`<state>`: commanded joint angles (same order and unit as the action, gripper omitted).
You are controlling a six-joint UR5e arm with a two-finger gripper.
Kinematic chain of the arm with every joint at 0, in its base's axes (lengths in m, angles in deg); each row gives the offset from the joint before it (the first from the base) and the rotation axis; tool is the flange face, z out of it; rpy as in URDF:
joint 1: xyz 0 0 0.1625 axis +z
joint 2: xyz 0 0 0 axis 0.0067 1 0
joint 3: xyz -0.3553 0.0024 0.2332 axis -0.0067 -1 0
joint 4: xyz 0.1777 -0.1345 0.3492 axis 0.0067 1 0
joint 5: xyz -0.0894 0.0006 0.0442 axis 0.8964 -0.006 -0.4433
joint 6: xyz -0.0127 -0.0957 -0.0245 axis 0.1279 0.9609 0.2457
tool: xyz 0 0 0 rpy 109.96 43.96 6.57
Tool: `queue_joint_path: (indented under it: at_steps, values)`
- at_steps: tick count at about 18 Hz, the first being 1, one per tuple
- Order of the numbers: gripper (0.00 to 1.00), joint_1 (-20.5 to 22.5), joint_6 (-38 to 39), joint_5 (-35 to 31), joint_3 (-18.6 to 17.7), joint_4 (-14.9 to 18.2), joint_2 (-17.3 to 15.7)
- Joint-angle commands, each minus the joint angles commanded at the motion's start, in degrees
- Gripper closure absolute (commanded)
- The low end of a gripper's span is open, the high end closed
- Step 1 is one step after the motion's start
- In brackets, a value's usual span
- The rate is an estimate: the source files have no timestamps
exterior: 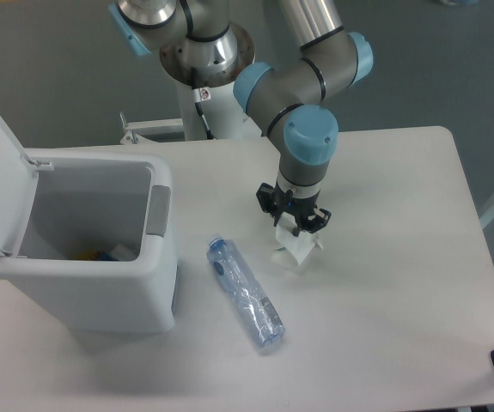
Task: Place the trash in the trash can
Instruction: 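Close the gripper on the crumpled white paper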
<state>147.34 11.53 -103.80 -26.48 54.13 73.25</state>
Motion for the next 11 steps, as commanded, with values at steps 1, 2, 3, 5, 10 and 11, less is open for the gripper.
queue_joint_path:
  at_steps: [1, 2, 3, 5, 10, 11]
  values:
    - [1.0, 0.1, -0.1, 0.0, 0.0, 0.0, 0.0]
    - [1.0, 0.1, -0.1, 0.1, 0.0, 0.0, 0.0]
    - [1.0, 0.2, -0.1, 0.1, 0.1, 0.0, -0.1]
    - [1.0, 0.4, -0.1, 0.1, 0.1, 0.0, -0.1]
    - [1.0, 1.6, -0.3, 3.4, 1.8, 0.2, -0.5]
    - [1.0, 2.8, -0.3, 6.4, 2.0, 0.2, -0.5]
